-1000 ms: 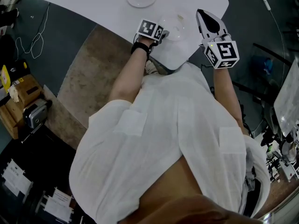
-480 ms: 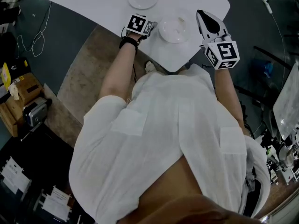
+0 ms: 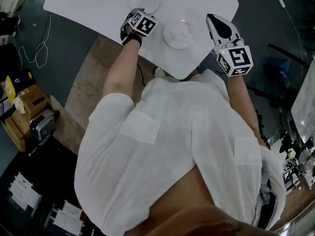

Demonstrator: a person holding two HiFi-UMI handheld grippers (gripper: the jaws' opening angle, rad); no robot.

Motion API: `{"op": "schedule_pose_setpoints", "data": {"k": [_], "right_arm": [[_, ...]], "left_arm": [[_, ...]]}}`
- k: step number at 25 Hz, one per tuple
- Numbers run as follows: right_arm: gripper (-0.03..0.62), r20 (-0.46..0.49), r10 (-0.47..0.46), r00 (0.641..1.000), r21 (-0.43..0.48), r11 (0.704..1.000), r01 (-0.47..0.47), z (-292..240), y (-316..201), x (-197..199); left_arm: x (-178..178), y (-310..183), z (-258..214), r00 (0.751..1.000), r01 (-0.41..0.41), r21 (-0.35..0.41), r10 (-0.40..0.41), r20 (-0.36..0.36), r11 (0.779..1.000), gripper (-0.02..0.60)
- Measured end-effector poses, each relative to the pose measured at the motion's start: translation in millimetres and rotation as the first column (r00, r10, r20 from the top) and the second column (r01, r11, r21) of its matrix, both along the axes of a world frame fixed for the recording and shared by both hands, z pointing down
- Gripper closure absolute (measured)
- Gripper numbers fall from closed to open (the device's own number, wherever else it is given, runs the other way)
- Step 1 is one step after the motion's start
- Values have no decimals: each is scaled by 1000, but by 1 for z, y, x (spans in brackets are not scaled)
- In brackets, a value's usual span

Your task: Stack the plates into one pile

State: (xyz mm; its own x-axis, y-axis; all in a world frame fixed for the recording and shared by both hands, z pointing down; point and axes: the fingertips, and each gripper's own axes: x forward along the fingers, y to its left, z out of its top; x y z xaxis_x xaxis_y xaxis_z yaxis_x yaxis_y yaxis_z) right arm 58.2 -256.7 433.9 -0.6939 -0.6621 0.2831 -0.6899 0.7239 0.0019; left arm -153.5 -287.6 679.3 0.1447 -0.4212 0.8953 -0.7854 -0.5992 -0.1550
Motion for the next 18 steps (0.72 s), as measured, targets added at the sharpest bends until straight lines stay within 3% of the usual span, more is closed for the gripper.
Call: {"op": "schedule_pose_setpoints", "data": {"k": [5,9,13,18], "right_arm": [[566,-8,20,1000,-13,1000,-20,7,-3,13],[566,-10,35,999,-18,999,-35,10,-6,25],[566,-11,40,999,-23,999,-40,13,-9,30],[566,-14,33,999,-19,999,-33,13,-9,30]], "left_arm": [[0,-11,14,988,-104,-21,106,116,994,353],[5,-17,26,973,-159,-51,165,164,986,358],[6,-19,29,965,-187,-100,201,165,977,367],[9,-14,33,972,-192,-136,208,113,972,417]]}}
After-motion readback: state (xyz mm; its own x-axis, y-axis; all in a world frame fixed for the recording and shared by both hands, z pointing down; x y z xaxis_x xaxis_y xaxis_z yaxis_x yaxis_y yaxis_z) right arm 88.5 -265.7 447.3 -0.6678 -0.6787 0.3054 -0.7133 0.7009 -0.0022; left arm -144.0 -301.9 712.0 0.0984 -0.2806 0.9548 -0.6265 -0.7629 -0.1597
